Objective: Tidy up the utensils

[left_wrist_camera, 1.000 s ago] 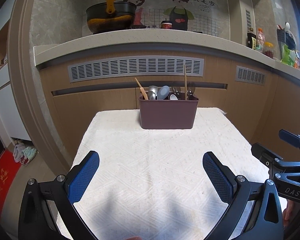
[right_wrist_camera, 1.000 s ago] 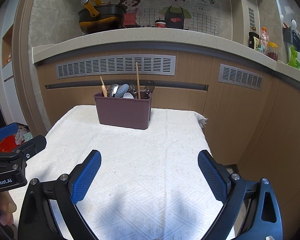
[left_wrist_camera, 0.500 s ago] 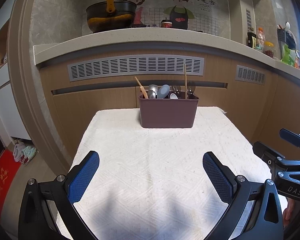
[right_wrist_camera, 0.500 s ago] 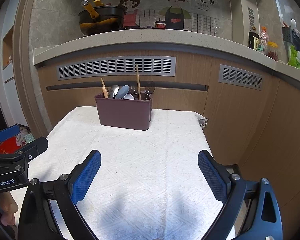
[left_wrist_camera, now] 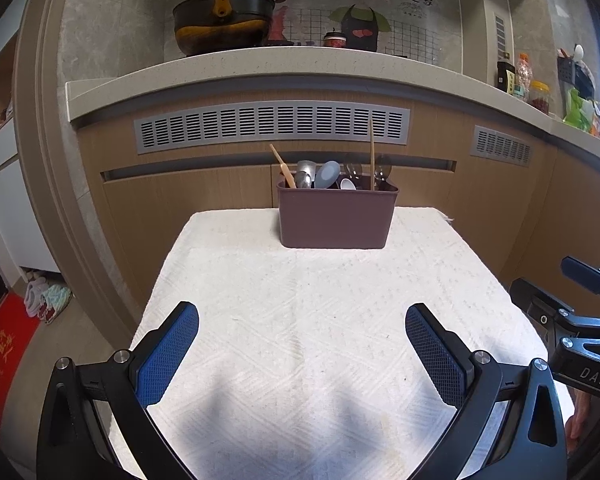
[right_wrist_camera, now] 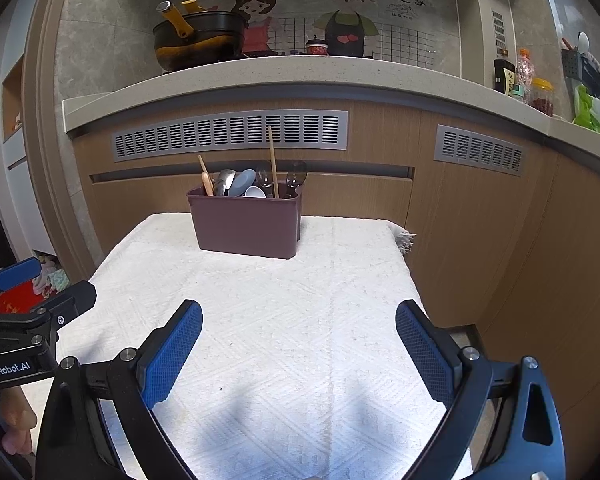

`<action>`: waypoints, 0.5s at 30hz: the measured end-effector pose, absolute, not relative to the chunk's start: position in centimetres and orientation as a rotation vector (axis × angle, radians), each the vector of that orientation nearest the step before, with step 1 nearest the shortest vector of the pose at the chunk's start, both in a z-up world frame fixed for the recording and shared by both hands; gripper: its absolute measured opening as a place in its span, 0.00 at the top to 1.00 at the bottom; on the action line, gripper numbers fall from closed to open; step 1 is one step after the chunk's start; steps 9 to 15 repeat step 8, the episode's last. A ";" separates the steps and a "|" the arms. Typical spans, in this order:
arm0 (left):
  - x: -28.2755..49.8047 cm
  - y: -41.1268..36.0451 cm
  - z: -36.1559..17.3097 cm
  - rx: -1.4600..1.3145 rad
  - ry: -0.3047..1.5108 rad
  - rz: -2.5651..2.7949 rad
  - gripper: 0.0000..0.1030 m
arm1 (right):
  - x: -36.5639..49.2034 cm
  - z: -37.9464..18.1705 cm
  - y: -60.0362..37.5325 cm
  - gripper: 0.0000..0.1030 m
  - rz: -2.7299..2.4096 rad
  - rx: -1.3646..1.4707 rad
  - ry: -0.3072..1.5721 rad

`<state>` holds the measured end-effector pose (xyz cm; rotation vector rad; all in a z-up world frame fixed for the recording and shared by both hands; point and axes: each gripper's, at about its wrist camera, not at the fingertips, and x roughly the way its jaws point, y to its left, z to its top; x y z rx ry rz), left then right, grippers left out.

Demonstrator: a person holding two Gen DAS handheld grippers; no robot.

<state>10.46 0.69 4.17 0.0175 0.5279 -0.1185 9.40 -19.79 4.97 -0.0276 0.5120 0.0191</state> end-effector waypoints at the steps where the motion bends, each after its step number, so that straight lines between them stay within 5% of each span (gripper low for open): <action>1: 10.5 0.7 4.1 0.019 0.527 -0.118 0.00 | 9.4 4.9 -19.8 0.06 0.019 -0.027 0.514; 15: 10.3 0.6 3.8 0.038 0.512 -0.110 0.00 | 9.6 4.7 -19.9 0.06 0.019 -0.013 0.528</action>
